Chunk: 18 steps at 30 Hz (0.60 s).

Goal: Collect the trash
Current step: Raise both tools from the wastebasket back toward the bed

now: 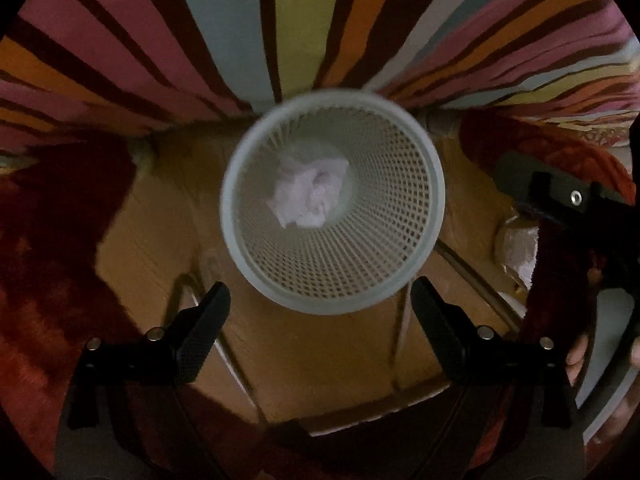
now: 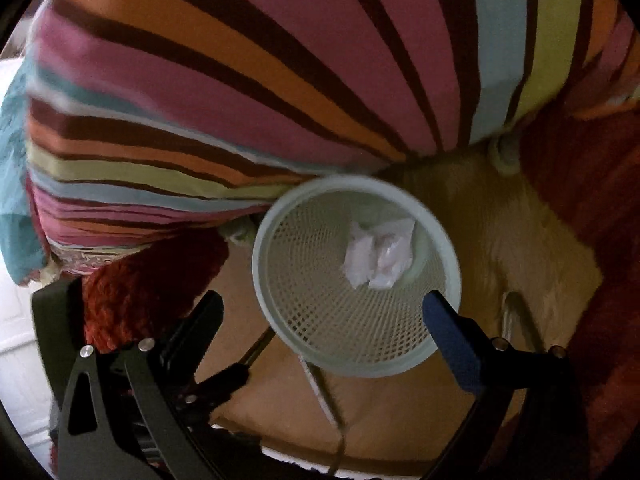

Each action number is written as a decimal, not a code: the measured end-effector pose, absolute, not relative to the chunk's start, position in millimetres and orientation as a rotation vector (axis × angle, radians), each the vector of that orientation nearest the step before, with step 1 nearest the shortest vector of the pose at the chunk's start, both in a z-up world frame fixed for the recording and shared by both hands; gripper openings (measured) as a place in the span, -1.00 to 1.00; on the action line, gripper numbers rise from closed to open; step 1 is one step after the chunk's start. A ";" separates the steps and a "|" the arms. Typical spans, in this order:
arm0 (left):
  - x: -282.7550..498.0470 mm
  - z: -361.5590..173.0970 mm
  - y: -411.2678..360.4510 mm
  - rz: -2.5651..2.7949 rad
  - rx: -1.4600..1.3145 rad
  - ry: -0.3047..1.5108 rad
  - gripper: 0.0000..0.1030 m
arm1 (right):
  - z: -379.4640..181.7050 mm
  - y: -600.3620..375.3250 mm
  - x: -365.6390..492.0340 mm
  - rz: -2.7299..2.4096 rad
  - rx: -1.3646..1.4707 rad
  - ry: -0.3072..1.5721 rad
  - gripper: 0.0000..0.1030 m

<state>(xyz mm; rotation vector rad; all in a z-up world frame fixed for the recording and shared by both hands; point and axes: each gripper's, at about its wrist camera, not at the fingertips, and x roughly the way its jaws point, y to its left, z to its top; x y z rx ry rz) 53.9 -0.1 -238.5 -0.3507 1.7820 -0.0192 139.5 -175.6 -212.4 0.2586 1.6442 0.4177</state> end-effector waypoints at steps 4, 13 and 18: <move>56.6 -214.3 6.3 0.024 -0.298 1.686 0.73 | -184.3 -173.0 137.6 0.466 0.207 1.508 0.85; 66.6 -141.9 -8.5 0.087 -0.026 1.287 0.73 | -125.4 -166.7 137.6 0.526 0.070 1.172 0.85; 64.2 -98.9 -22.3 0.098 0.114 1.015 0.73 | -92.1 -158.2 131.8 0.528 -0.067 0.942 0.85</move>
